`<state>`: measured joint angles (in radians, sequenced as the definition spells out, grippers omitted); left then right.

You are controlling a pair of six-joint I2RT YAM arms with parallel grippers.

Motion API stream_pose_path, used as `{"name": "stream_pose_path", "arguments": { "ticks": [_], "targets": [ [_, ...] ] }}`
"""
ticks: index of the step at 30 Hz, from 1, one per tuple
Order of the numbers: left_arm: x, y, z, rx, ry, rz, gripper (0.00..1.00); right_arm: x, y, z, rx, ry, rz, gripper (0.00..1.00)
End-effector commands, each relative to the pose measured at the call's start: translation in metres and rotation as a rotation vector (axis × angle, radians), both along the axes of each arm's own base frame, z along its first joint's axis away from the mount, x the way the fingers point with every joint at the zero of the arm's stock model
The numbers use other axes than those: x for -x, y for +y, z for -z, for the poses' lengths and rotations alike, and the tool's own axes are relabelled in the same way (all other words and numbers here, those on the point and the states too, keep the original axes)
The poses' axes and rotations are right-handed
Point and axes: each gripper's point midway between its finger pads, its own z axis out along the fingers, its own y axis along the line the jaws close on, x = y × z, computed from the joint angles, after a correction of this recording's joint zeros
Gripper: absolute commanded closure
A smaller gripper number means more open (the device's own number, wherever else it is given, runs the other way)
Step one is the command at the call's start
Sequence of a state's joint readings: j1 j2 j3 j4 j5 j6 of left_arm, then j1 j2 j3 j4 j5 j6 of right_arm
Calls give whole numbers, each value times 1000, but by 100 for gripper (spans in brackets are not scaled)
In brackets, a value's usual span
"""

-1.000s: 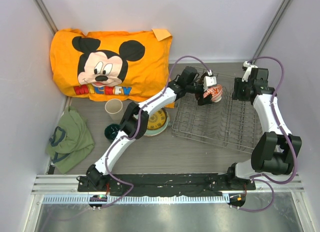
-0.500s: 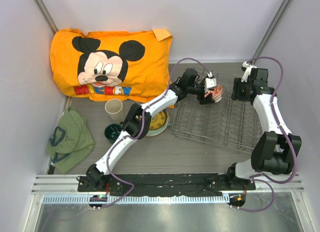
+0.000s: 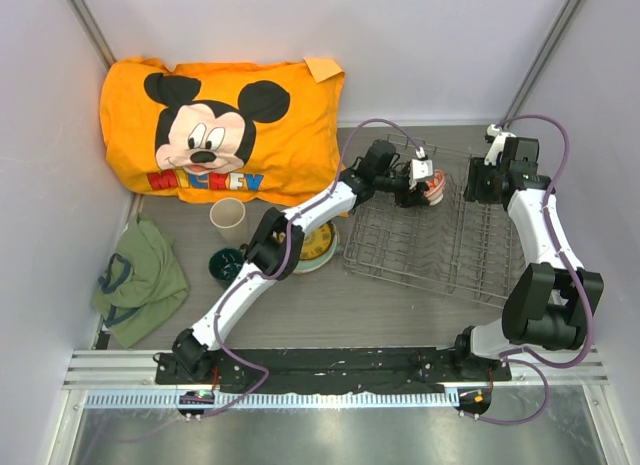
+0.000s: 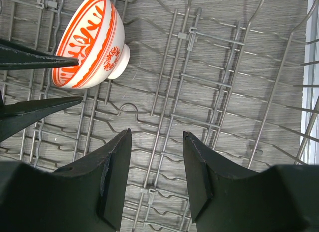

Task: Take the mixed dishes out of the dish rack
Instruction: Pick up the bowl from the dish rack.

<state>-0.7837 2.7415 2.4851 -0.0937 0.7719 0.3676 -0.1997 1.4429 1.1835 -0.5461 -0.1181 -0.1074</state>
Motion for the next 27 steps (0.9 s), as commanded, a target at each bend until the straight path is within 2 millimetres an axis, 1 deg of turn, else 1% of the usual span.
{"name": "stream_pose_path", "arguments": {
  "ticks": [1, 3, 4, 7, 9, 10, 11, 12, 14, 15, 17, 18, 21, 22, 23, 24, 25, 27],
  "targets": [
    [5, -11, -15, 57, -43, 38, 62, -4, -3, -5, 4, -31, -12, 50],
    [7, -12, -12, 49, -35, 41, 65, -4, -3, -5, 2, -32, -15, 50],
    [8, -12, -12, 46, -32, 41, 70, -4, -3, -6, 0, -33, -13, 50],
    [10, -11, -9, 37, -23, 43, 79, -3, -2, -6, -1, -34, -18, 50],
    [10, -11, -14, 39, -24, 39, 83, -3, -2, -6, -3, -33, -21, 50],
    [9, -10, -15, 36, -23, 33, 88, -3, -1, -6, -6, -32, -23, 50],
    [9, -10, -16, 35, -21, 30, 91, -3, -1, -6, -5, -34, -23, 50],
    [8, -10, -22, 41, -24, 24, 96, -3, -1, -6, -8, -35, -28, 50],
    [7, -9, -27, 42, -21, 12, 100, -3, 0, -5, -8, -32, -30, 50],
    [7, -9, -34, 46, -19, 6, 100, -2, 0, -5, -9, -29, -30, 50],
    [8, -7, -39, 42, -14, 1, 100, -2, 1, -6, -13, -31, -34, 50],
    [9, -6, -46, 46, -14, -2, 100, -2, 1, -7, -13, -34, -35, 50],
    [9, -2, -56, 34, -9, -16, 100, -2, 1, -9, -15, -41, -35, 50],
    [11, -1, -66, 38, -15, -17, 100, -2, 1, -10, -15, -41, -37, 50],
    [11, 2, -67, 25, -7, -20, 100, -2, 1, -12, -14, -47, -35, 50],
    [13, 3, -73, 24, -10, -24, 100, -1, 1, -12, -13, -47, -36, 50],
    [13, 5, -84, 29, -21, -29, 100, -1, 1, -12, -14, -49, -34, 50],
    [13, 11, -91, 12, -17, -48, 100, -1, 1, -16, -13, -59, -29, 50]
  ]
}}
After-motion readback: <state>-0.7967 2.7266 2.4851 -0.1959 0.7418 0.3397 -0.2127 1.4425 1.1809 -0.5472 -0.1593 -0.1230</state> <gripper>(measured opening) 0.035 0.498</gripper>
